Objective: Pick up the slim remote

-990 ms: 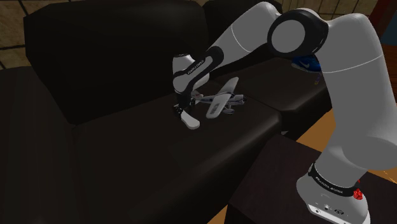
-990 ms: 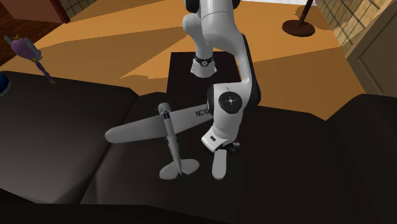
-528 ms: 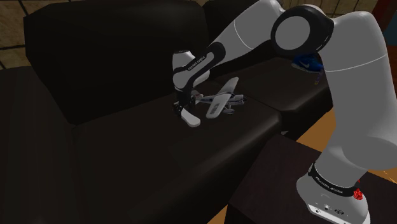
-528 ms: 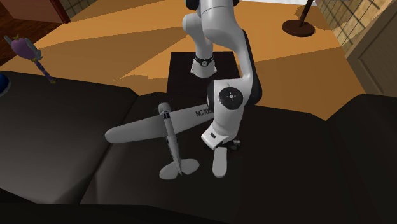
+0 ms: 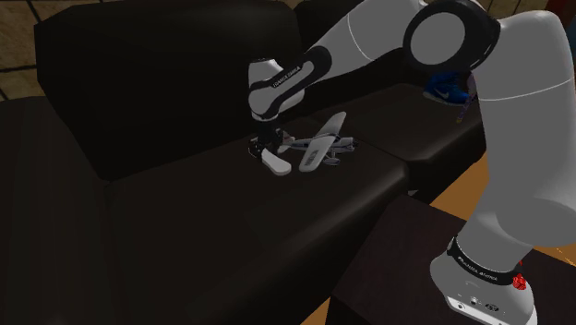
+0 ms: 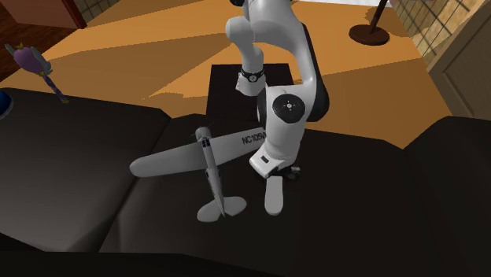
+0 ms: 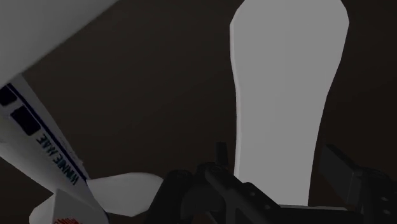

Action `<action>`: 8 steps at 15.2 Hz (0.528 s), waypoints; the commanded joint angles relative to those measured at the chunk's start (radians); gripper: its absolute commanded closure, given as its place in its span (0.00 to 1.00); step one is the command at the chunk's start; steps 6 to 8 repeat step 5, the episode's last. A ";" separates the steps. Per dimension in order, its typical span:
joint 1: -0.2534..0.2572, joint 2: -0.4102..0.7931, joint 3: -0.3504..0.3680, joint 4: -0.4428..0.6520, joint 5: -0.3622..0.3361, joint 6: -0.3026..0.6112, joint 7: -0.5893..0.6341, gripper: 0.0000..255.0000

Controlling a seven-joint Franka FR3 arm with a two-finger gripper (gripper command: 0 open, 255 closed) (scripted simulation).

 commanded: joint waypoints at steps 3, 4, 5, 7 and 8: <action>-0.001 -0.026 0.001 0.018 0.001 -0.044 -0.001 1.00; -0.001 -0.027 0.001 0.018 0.001 -0.045 -0.001 1.00; -0.001 -0.027 0.001 0.018 0.001 -0.045 -0.001 1.00; -0.001 -0.027 0.001 0.018 0.001 -0.045 -0.001 1.00; -0.001 -0.027 0.001 0.018 0.001 -0.045 -0.001 1.00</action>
